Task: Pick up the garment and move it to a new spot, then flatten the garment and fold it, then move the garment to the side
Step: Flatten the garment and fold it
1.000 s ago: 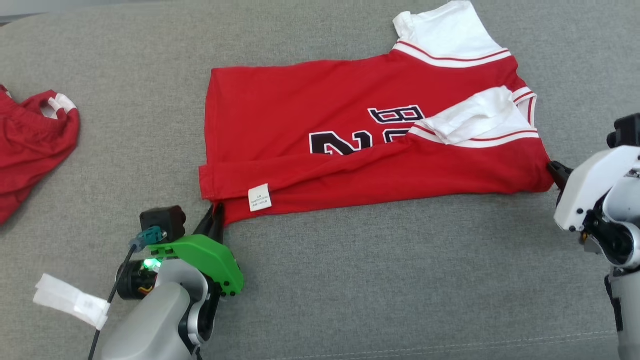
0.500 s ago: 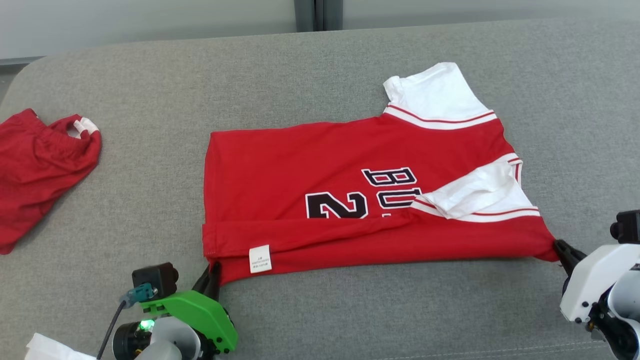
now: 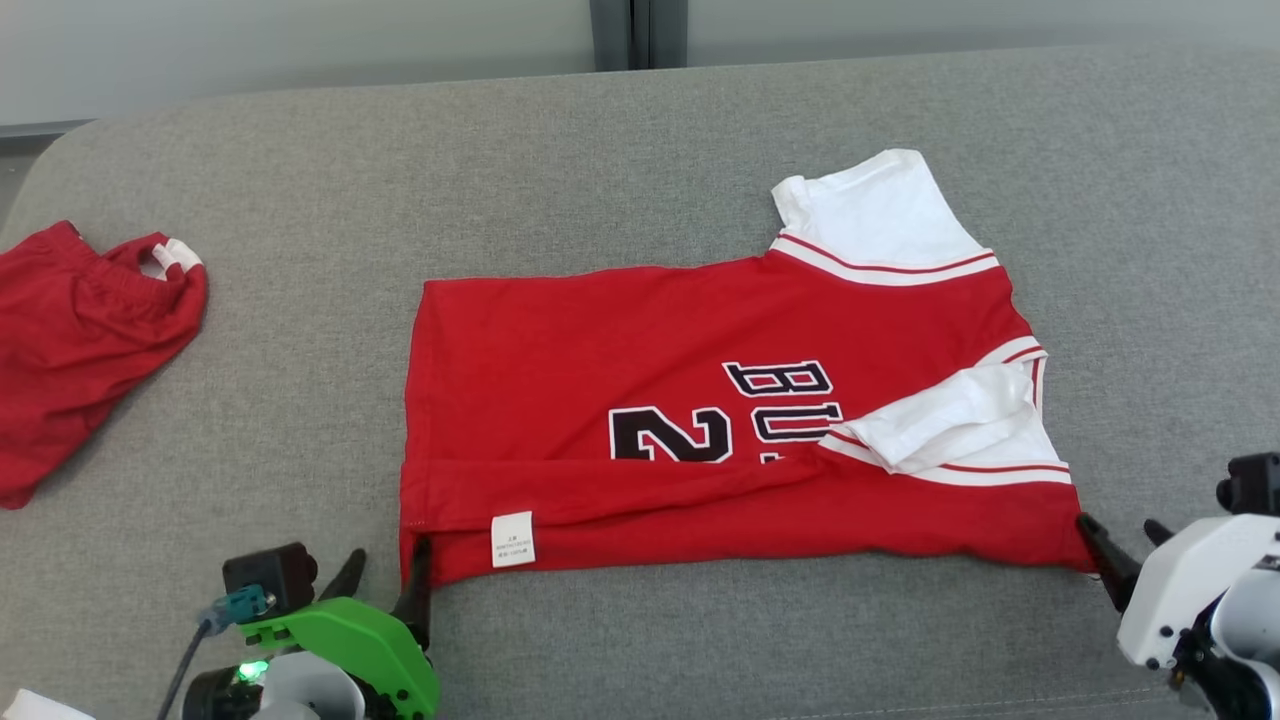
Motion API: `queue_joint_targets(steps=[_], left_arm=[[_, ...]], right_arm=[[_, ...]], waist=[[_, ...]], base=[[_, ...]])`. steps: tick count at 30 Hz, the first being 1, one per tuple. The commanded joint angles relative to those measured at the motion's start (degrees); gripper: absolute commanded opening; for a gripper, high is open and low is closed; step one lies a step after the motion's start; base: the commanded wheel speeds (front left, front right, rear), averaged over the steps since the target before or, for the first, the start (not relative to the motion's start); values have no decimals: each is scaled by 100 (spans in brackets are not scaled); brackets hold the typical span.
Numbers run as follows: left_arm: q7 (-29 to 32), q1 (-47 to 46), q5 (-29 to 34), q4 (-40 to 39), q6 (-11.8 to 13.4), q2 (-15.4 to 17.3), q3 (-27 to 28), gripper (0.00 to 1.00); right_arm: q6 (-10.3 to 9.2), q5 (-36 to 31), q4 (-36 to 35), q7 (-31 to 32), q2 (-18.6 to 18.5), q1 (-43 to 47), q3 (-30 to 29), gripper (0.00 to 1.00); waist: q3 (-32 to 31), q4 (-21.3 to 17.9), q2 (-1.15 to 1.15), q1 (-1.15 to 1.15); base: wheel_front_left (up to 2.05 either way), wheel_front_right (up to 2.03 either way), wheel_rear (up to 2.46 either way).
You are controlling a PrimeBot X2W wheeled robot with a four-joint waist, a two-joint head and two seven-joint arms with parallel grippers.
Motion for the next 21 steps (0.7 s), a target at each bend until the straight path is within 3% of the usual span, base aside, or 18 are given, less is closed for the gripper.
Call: queue_joint_targets(steps=[1,10,21], left_arm=[[21,66,-45,-68,68,124,76,100],[548,-846,-4,-654,336,592,373,100],[1755,-2900,132,201,140,65,23,100]], right_arm=[[1,-67,-73,43,-85,-181,-18,100],[1,8,-147,796,-606,-1676,168,100],[2,302,1103,1291,-908,-4424,1157,100]], waist=[[14,1,0,0],[382,91,0,0],[1335,150,0,0]], base=[[0,0,0],[0,0,0],[0,0,0]])
